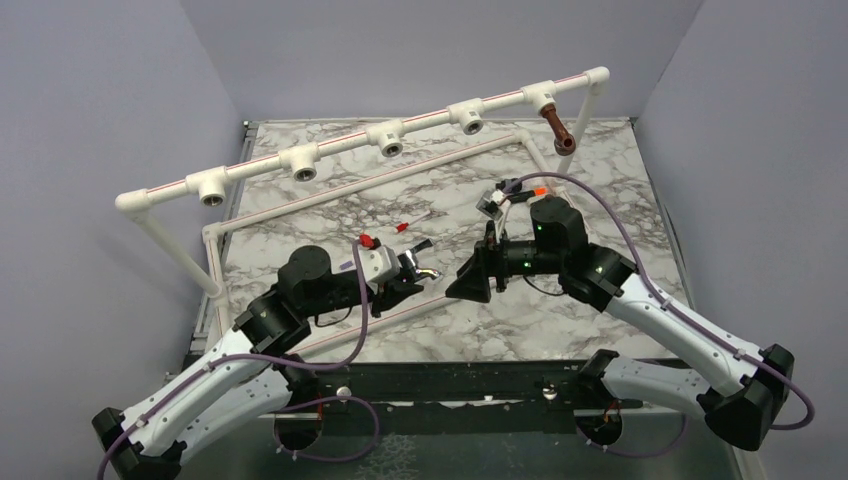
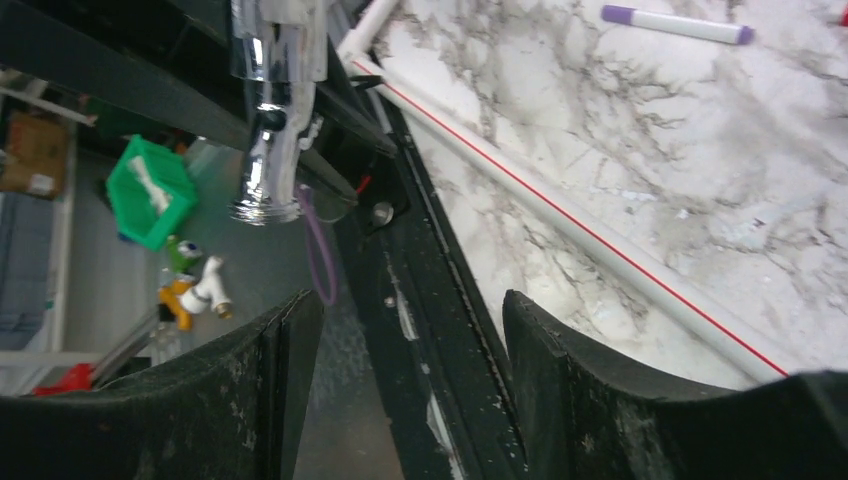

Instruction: Install the water faucets

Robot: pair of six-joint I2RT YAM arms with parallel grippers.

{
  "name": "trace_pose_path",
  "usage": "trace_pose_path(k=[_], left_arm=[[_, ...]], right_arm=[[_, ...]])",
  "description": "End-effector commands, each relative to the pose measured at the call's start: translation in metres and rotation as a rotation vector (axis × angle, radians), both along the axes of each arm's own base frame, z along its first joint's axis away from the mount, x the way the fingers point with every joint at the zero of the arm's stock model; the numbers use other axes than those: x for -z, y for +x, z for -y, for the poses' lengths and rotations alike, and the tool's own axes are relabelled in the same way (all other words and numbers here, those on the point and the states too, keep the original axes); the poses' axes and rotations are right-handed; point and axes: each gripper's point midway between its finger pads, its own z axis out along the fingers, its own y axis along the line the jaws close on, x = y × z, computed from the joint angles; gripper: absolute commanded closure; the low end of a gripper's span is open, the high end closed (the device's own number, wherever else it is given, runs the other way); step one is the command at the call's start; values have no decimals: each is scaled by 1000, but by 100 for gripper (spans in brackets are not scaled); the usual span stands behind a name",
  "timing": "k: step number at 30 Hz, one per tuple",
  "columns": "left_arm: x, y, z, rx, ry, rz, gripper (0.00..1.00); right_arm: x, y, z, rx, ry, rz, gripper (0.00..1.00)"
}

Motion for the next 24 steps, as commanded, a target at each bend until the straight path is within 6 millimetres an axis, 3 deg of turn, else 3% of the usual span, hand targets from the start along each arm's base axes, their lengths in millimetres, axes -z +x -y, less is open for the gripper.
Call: trace_pose_path(k=[1, 9, 15, 24], left_arm=[[2, 7, -5, -56, 22, 82, 100], [15, 12, -3, -85, 57, 60, 100], [26, 15, 3, -80, 80, 22, 100], [24, 15, 3, -86, 61, 20, 100]], right_arm=[[-35, -20, -12, -159, 141, -85, 30], [-51, -13, -26, -192, 177, -117, 33], [-47, 3, -33, -137, 149, -110, 36], [-37, 14, -44, -134, 150, -126, 39]])
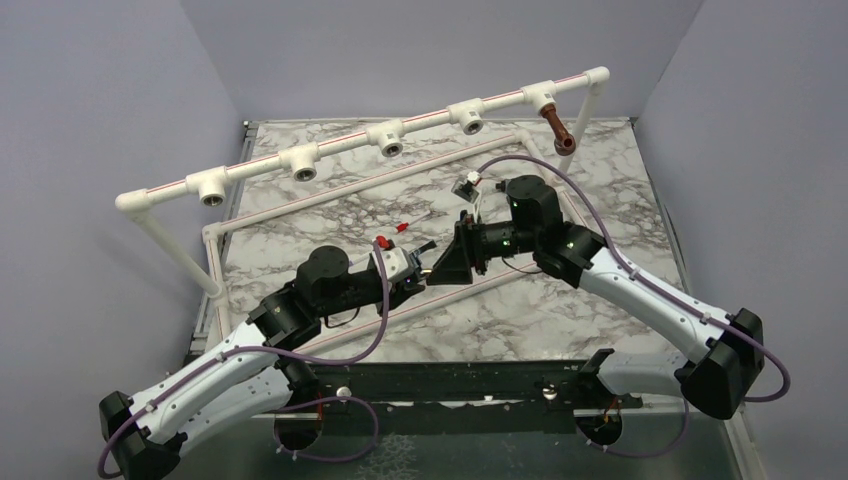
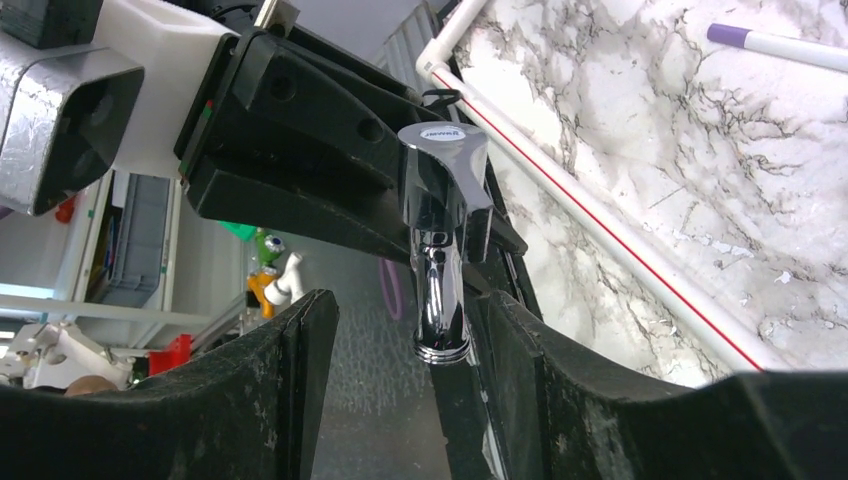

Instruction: Install the water faucets

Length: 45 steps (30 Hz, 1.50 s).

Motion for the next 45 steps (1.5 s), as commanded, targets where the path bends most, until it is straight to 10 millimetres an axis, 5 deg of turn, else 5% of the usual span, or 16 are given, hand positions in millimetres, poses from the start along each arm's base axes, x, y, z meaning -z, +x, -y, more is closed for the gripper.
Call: trace_pose_path(k=[1, 17, 39, 45], left_arm=[[-11, 1, 1, -14, -47, 28, 100], [-15, 7, 0, -50, -66, 26, 100], [-9, 13, 1, -77, -48, 11, 100], [-7, 12, 2, -71, -42, 5, 100]], right_arm=[[-14, 7, -8, 3, 57, 27, 40], [15, 13, -16, 6, 26, -44, 49], [18, 6, -22, -46, 34, -37, 60], [17, 5, -20, -51, 39, -5, 70]])
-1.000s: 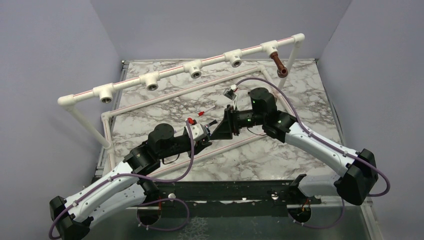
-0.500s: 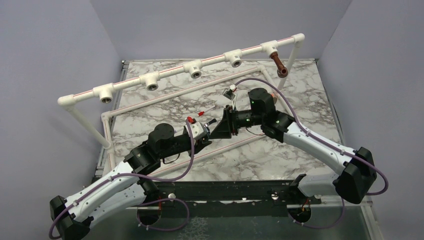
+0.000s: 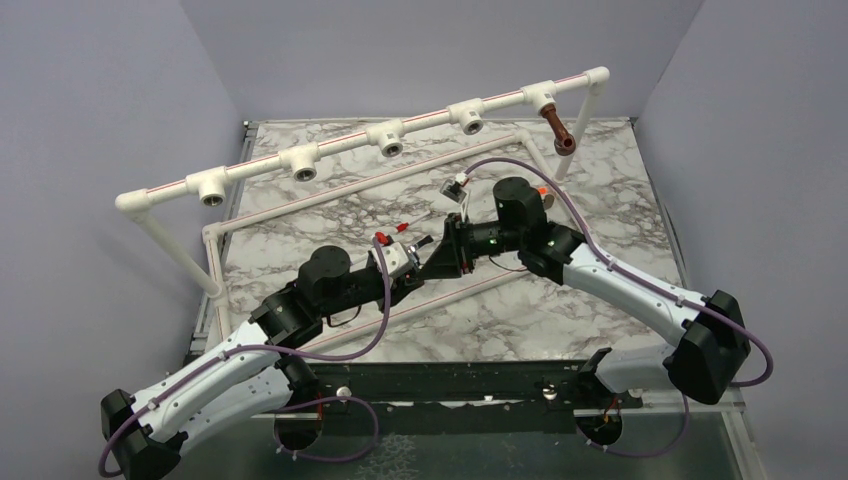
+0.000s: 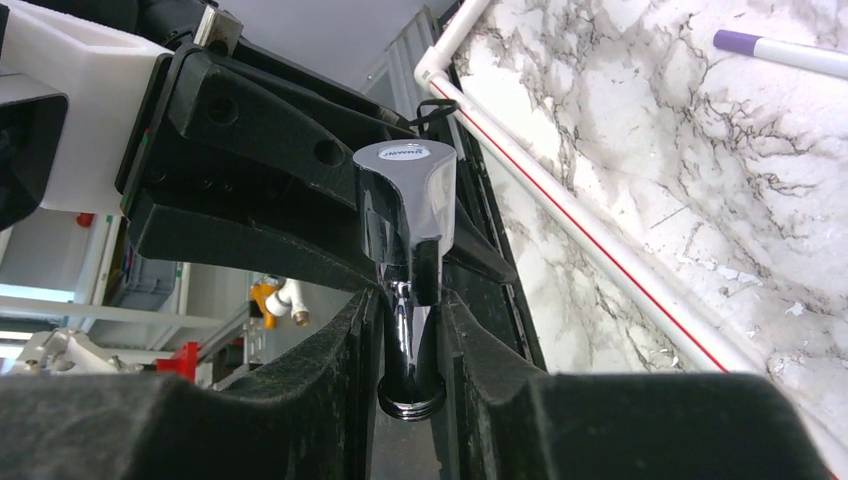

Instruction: Install the water faucets

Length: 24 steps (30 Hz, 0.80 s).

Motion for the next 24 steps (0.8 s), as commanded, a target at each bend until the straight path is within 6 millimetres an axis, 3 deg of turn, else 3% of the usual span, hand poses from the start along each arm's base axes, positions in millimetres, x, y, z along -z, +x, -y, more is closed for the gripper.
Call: trace_pose_path(k=[1, 5, 10, 13, 21, 24], left_arm=[[-10, 2, 4, 1, -34, 25, 100], [-9, 1, 5, 7, -32, 18, 100], [-9, 0, 5, 12, -33, 19, 98], [-11, -1, 4, 11, -38, 27, 83], [-21, -4, 0, 8, -78, 54, 30], [-30, -6, 0, 14, -105, 69, 19]], right_arm=[[-4, -7, 1, -41, 22, 42, 73], [-3, -6, 2, -40, 20, 61, 98], [-3, -7, 4, -37, 27, 78, 100], [-4, -8, 5, -34, 31, 92, 100], [-6, -9, 15, 7, 29, 147, 100], [-11, -11, 20, 28, 51, 178, 100]])
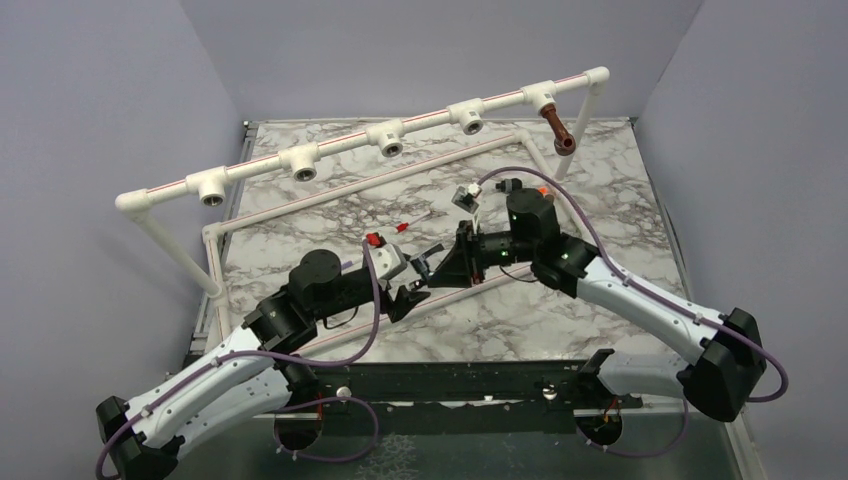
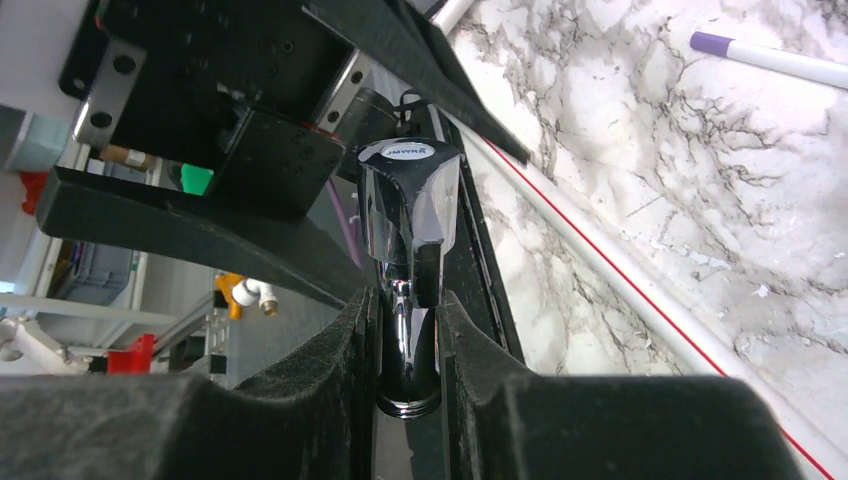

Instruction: Install the water faucets

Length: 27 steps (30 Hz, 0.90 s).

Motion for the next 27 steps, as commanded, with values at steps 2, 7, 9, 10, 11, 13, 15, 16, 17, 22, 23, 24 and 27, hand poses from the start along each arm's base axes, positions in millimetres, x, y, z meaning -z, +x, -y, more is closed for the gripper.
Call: trace_pose_path(k=[2, 7, 9, 10, 11, 13, 15, 16, 17, 22, 23, 24, 27], left_arm=[[-23, -5, 1, 21, -83, 46, 17], [-35, -16, 5, 82, -130, 47, 15], [-40, -20, 7, 105, -145, 45, 15], [-41, -20, 8, 110, -149, 43, 15], [-43, -21, 8, 116, -156, 42, 15], [-47, -20, 10, 120, -166, 34, 15], [-50, -21, 11, 127, -170, 28, 15], [-53, -20, 12, 128, -171, 26, 15], [-57, -20, 13, 130, -175, 29, 15], [-81, -22, 18, 151, -208, 18, 15], [-85, -21, 19, 151, -206, 13, 15], [-91, -18, 21, 144, -203, 9, 15], [-108, -9, 26, 126, -182, 6, 15]], right_arm=[[-22, 0, 9, 54, 81, 132, 100], [-26, 5, 22, 149, 118, 212, 100], [-27, 6, 27, 176, 131, 250, 99], [-28, 6, 30, 188, 141, 271, 100], [-27, 6, 33, 202, 148, 293, 100], [-31, 7, 40, 234, 172, 361, 99], [-29, 9, 48, 266, 183, 428, 99], [-30, 11, 53, 289, 190, 468, 99], [-30, 13, 57, 308, 196, 505, 99], [-37, 20, 74, 387, 227, 688, 99], [-39, 22, 77, 404, 228, 722, 99], [-41, 25, 80, 423, 222, 756, 99], [-48, 35, 88, 481, 206, 833, 99]])
